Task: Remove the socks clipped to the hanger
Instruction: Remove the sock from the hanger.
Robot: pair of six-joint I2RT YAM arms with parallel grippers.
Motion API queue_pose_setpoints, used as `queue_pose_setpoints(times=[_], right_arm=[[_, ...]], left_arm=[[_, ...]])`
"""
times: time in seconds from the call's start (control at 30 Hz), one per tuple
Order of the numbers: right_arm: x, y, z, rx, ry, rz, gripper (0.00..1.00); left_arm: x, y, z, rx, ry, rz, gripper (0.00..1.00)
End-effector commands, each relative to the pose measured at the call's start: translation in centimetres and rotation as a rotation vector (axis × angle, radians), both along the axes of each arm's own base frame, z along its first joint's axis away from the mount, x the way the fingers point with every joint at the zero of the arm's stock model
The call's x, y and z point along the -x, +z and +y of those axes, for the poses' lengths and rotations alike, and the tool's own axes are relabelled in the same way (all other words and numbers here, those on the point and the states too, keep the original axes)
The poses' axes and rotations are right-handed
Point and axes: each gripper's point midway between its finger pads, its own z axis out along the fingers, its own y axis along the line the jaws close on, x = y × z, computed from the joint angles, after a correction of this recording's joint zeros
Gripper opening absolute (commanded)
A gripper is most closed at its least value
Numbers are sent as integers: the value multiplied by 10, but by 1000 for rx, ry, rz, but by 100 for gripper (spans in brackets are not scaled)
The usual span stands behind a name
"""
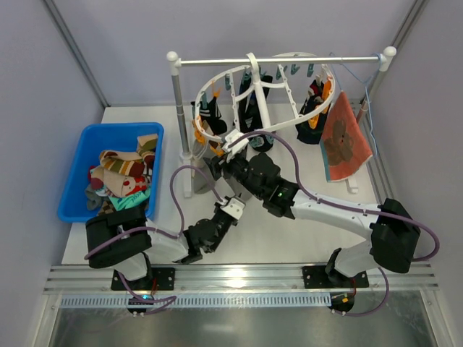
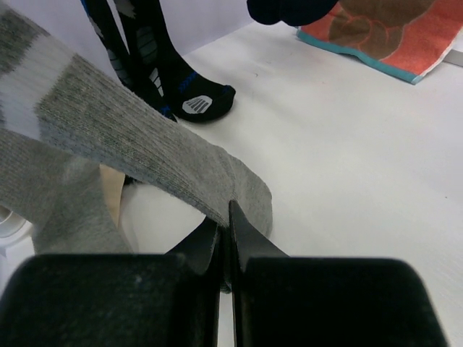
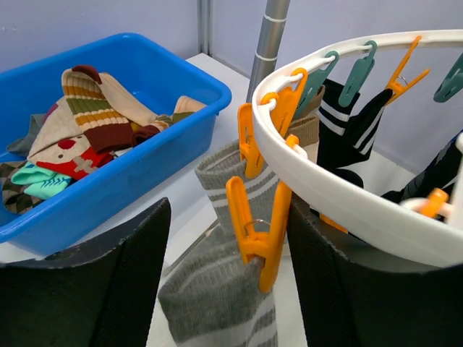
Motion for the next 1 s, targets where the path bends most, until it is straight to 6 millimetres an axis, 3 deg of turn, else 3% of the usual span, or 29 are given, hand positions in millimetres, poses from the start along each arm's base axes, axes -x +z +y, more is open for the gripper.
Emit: queue_pose_setpoints(times=[0.0, 0.13, 0.17, 0.23, 0.57, 0.6, 0.63, 0.73, 0.83, 0.87, 0.97], right_arm=[[-6, 43, 2, -81, -39, -88, 65], [-7, 43, 3, -80, -49, -92, 45], [-8, 44, 2, -81, -52, -92, 29], [-8, 45, 1, -89, -63, -94, 7], [-7, 43, 0, -98, -61, -93, 4], [-6, 44, -1, -102, -58, -93, 6], [-6, 46, -2, -109, -58, -98, 26], [-1, 42, -5, -109, -45, -93, 69], [4, 43, -9, -115, -34, -95, 80], [6, 40, -11, -110, -35, -91, 88], [11, 36, -22, -112, -41, -91, 91]], left_arm=[[3, 54, -9, 227, -7, -90, 0], [5, 54, -10, 228, -13, -90, 0], [5, 54, -10, 230, -14, -89, 0], [5, 54, -9, 229, -11, -89, 0], [3, 53, -6, 226, 8, -88, 0], [3, 53, -5, 223, 13, -88, 0], [3, 53, -4, 223, 18, -89, 0], [1, 55, 4, 219, 49, -92, 0], [1, 58, 15, 228, 73, -91, 0], [2, 59, 18, 231, 76, -94, 0], [3, 66, 33, 238, 96, -103, 0]])
